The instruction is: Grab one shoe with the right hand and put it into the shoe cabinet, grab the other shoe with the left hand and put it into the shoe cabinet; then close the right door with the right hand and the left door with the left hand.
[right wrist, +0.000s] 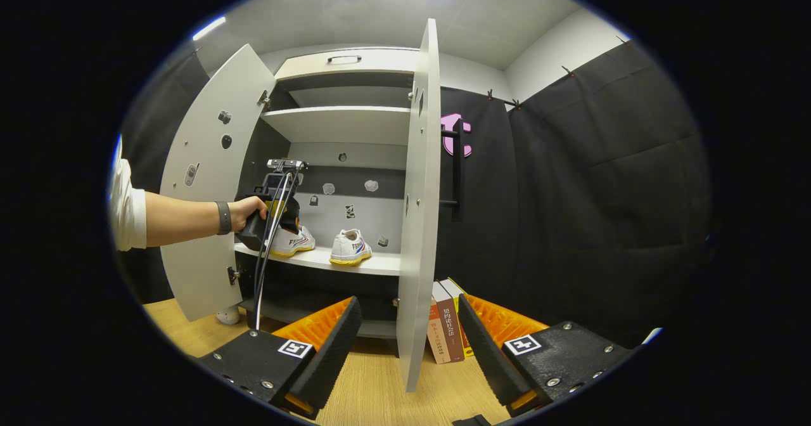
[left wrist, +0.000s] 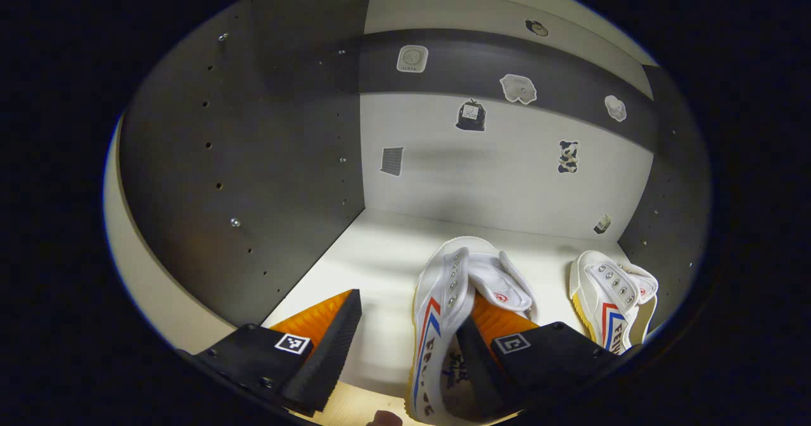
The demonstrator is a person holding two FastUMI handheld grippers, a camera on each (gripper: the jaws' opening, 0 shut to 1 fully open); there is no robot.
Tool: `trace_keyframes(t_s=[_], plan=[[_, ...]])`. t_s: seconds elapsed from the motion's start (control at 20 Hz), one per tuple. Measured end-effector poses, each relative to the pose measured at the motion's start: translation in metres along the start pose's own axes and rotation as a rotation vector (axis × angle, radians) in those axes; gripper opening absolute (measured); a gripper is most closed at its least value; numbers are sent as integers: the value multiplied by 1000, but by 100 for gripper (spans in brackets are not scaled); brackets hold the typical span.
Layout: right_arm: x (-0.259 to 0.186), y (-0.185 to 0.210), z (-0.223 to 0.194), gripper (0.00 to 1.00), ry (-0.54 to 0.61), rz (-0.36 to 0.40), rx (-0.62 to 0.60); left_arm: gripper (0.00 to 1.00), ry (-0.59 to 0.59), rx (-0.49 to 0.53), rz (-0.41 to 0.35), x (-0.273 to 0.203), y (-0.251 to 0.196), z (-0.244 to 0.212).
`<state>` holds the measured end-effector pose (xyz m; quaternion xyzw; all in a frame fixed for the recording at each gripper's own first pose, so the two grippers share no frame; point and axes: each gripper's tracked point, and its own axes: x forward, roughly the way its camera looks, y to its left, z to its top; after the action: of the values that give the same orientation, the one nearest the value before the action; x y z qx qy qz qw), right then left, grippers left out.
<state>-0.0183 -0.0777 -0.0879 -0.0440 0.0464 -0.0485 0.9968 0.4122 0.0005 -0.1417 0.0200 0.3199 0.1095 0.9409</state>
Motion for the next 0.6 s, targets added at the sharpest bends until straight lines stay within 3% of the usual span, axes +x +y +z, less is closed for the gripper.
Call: trace_keyframes(t_s=[0.25,0.6], plan=[[-3,10,5,94,-10,29,2,96,-139,-30,-98,-57,-8,19],[-4,19,26,94,-26,96,-12,97,-359,-39,-235,-185,-3,34]])
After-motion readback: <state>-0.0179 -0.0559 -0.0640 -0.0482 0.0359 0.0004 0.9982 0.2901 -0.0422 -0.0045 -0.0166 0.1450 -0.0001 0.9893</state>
